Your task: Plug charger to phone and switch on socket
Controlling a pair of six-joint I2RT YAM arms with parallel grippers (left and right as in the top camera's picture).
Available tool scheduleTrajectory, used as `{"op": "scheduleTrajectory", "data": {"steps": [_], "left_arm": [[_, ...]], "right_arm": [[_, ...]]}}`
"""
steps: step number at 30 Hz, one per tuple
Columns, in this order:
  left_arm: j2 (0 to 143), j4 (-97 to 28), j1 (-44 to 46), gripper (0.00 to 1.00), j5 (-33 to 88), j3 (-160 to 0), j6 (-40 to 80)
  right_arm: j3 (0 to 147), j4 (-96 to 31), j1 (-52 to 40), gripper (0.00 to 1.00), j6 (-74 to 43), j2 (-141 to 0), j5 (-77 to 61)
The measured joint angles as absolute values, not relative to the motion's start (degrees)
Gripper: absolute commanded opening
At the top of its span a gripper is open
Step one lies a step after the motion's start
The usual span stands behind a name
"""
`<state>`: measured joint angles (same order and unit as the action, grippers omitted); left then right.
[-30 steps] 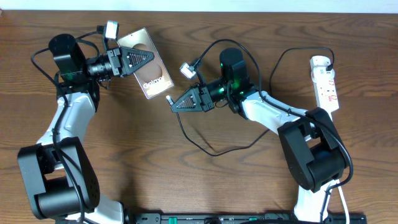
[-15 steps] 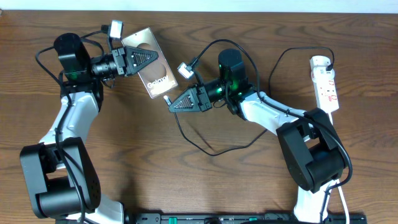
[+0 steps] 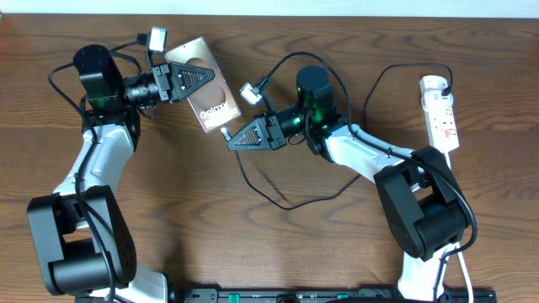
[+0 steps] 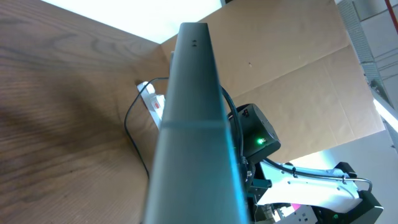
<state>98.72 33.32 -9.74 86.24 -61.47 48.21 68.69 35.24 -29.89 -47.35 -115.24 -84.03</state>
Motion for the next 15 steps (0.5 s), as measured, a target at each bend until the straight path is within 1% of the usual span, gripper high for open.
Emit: {"op": "scheduleTrajectory", "data": {"steps": [15], "left_arm": [[98.70, 33.34, -9.74, 0.07, 86.28, -61.47, 48.71]], "right_arm": [[68.69, 35.22, -29.43, 0.01, -47.55, -115.24, -83.77]]}}
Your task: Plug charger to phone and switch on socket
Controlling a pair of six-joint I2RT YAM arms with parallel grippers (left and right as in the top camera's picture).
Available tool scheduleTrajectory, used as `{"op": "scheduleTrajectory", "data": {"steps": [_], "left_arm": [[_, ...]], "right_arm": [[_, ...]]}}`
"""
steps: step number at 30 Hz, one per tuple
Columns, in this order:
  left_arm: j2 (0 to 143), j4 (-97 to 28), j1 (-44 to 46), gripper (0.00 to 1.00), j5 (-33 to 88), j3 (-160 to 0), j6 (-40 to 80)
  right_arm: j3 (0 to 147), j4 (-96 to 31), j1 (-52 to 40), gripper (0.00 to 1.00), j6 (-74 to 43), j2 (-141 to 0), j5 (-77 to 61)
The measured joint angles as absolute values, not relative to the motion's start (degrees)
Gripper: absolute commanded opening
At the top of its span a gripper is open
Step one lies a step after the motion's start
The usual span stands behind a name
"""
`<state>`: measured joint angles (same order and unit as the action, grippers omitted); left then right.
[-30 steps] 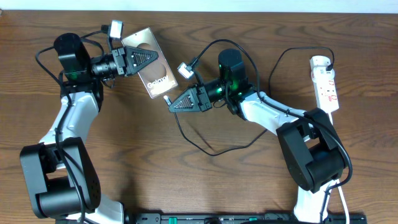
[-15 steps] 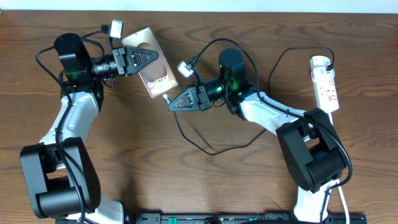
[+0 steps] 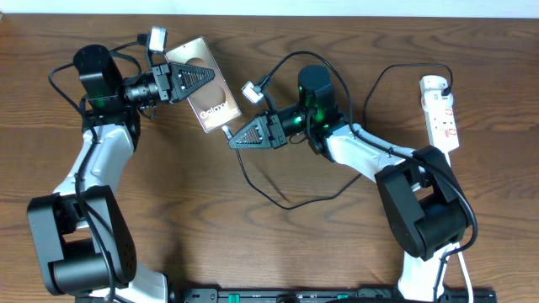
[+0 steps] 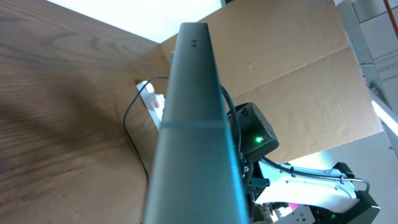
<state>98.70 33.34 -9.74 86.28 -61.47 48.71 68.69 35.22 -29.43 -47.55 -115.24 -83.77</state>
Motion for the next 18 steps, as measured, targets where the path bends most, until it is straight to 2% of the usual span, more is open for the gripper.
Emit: {"op": "scheduleTrajectory", "data": {"steps": [18], "left_arm": [[98.72, 33.36, -9.74, 0.07, 87.35, -61.47, 49.15]], "right_arm": [[68.69, 35.22, -29.43, 0.01, -47.55, -115.24, -83.35]]}}
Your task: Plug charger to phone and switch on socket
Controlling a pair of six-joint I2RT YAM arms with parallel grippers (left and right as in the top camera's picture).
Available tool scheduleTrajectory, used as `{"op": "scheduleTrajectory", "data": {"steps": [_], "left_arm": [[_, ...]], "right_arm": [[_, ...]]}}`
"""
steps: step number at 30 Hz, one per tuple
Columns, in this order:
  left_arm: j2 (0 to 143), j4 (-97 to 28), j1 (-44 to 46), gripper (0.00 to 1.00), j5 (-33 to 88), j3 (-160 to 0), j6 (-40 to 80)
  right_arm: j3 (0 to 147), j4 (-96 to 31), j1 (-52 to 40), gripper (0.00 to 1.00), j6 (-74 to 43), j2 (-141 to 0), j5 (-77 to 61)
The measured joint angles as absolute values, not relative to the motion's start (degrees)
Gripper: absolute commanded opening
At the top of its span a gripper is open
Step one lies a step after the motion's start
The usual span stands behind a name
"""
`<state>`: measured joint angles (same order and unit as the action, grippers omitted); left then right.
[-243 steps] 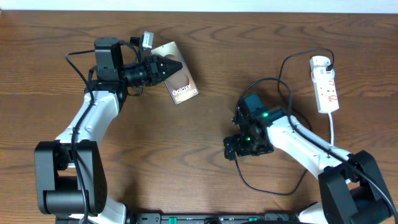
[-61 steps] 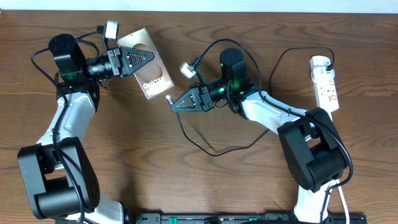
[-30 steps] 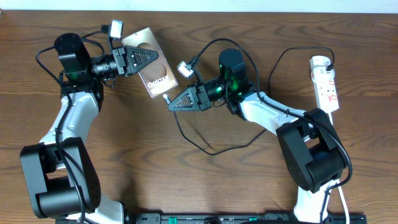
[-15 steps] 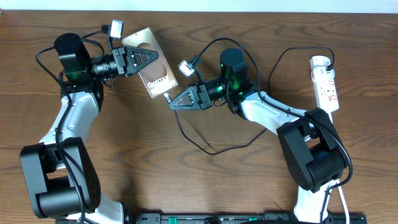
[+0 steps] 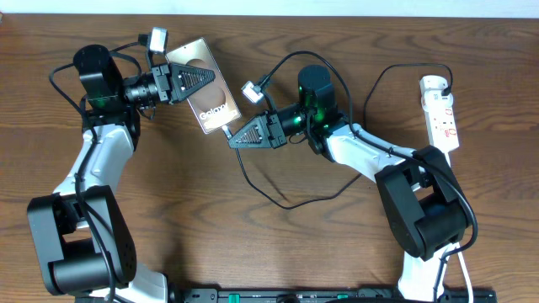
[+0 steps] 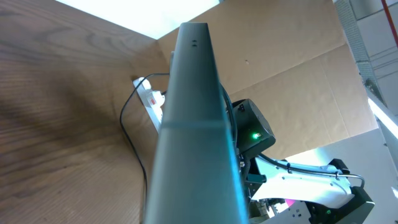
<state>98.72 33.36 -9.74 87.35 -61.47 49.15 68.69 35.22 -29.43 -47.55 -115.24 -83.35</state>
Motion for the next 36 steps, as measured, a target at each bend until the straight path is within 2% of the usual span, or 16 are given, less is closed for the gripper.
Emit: {"op": "scheduleTrajectory", "data": {"steps": [22, 36], "left_arm": [[98.72, 33.50, -9.76, 0.07, 87.31, -61.47, 49.10], [98.72, 33.58, -10.07, 0.07, 86.91, -61.47, 49.10]], "right_arm": [[68.69, 35.46, -29.36, 0.01, -47.66, -115.24, -82.48], [68.64, 40.58, -27.55, 0.01, -52.60, -115.26, -82.46]]}}
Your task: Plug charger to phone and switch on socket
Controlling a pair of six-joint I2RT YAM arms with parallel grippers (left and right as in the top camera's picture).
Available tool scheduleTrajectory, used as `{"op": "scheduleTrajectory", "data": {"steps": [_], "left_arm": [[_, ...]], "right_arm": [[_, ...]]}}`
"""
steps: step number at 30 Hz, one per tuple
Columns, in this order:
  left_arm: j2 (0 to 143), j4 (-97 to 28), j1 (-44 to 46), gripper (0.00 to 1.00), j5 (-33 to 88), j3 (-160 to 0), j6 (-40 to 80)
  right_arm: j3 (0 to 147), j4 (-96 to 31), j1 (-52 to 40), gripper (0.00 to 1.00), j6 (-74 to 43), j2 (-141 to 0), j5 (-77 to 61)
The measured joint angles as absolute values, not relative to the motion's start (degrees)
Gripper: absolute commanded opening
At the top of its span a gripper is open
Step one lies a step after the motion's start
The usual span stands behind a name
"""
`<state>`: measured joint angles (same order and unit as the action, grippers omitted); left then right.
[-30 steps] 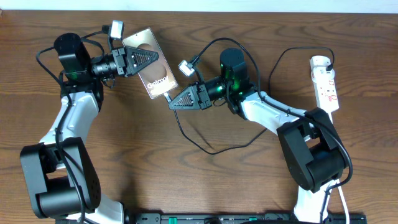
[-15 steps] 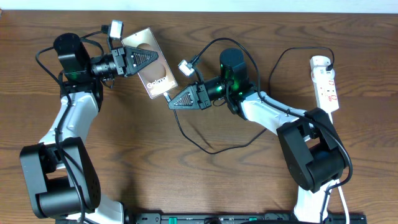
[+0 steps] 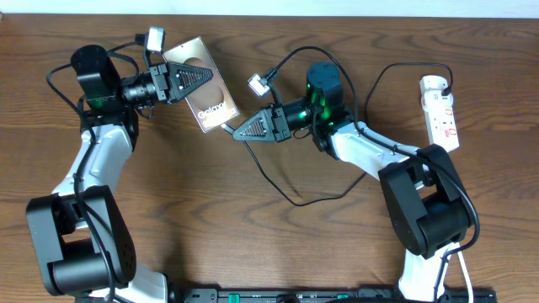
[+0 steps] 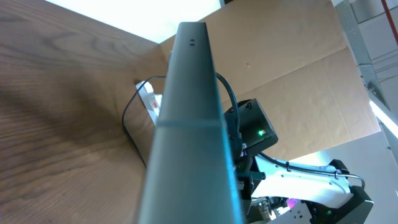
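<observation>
In the overhead view my left gripper (image 3: 199, 82) is shut on a rose-gold Galaxy phone (image 3: 216, 110), holding it tilted above the table's far left. The left wrist view shows only the phone's grey edge (image 4: 186, 124) filling the middle. My right gripper (image 3: 238, 132) is shut on the charger plug, its tip right against the phone's lower end. The plug itself is too small to make out. The black charger cable (image 3: 286, 195) loops across the table. At the far right lies the white socket strip (image 3: 440, 114), which also shows small in the left wrist view (image 4: 152, 103).
A second black cable (image 3: 383, 80) runs from the socket strip toward the right arm. A cardboard panel (image 4: 292, 68) stands beyond the table. The wooden table top (image 3: 253, 244) lies bare toward the front edge.
The right arm has shifted toward the table's far side. Its gripper tip, with the plug, now sits higher and against the phone's lower end. The left gripper and phone have barely moved.
At all three earlier moments the left gripper held the phone tilted, and the right gripper held the plug just below its lower end. The gap stayed nearly the same. Now the plug end meets the phone's lower edge.
</observation>
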<state>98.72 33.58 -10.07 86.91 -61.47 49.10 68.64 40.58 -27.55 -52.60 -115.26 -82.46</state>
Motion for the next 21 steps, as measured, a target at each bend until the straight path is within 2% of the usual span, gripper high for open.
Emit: {"op": "scheduleTrajectory", "data": {"steps": [21], "left_arm": [[98.70, 33.56, -10.04, 0.07, 82.96, -61.47, 49.10]], "right_arm": [[68.62, 40.58, -27.55, 0.01, -54.06, -115.26, -79.02]]}}
